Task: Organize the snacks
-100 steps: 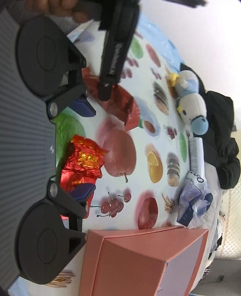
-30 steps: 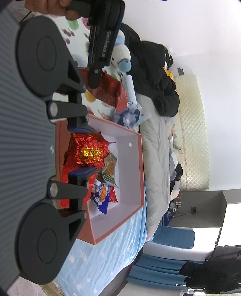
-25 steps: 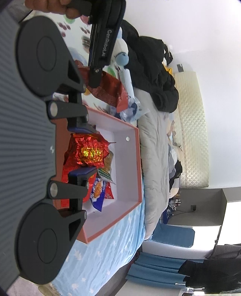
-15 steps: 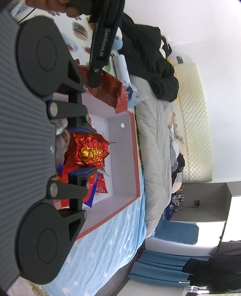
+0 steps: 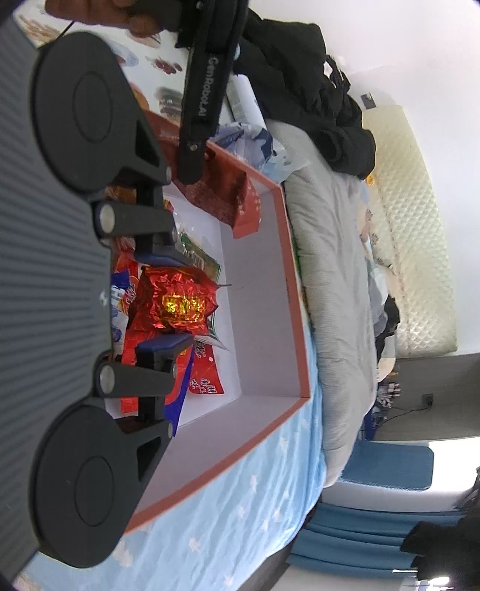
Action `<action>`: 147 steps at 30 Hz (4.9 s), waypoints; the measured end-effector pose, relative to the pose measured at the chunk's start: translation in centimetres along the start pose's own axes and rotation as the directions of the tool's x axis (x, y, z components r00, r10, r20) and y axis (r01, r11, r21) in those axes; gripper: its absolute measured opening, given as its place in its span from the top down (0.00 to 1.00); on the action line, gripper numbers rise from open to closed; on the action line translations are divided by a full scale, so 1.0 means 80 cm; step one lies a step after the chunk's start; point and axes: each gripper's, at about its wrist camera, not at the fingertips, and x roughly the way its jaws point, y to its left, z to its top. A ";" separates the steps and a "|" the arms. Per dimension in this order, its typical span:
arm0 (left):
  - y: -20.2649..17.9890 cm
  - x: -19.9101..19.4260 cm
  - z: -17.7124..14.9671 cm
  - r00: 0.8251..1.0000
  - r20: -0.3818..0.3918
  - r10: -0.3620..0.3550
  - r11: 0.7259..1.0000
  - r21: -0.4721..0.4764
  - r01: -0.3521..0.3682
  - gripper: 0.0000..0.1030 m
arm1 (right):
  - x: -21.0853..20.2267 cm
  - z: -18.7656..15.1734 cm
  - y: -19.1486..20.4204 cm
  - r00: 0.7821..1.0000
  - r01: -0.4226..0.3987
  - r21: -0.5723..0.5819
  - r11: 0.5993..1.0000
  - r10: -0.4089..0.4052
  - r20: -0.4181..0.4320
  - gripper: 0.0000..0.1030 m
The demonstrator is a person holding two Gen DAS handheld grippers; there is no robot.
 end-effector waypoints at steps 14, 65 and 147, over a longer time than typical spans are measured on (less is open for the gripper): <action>-0.006 -0.052 -0.009 0.998 0.062 0.008 0.999 0.046 -0.010 0.58 | -0.013 -0.001 0.001 1.000 0.007 0.057 0.998 -0.007 0.001 0.42; -0.084 -0.393 -0.217 0.954 0.299 0.014 0.993 0.106 -0.048 0.58 | -0.329 -0.070 0.050 0.978 -0.031 0.082 0.996 0.014 0.207 0.41; -0.069 -0.376 -0.211 0.960 0.265 0.095 0.990 0.076 -0.119 0.03 | -0.314 -0.078 0.038 0.976 0.059 0.101 0.993 -0.078 0.204 0.00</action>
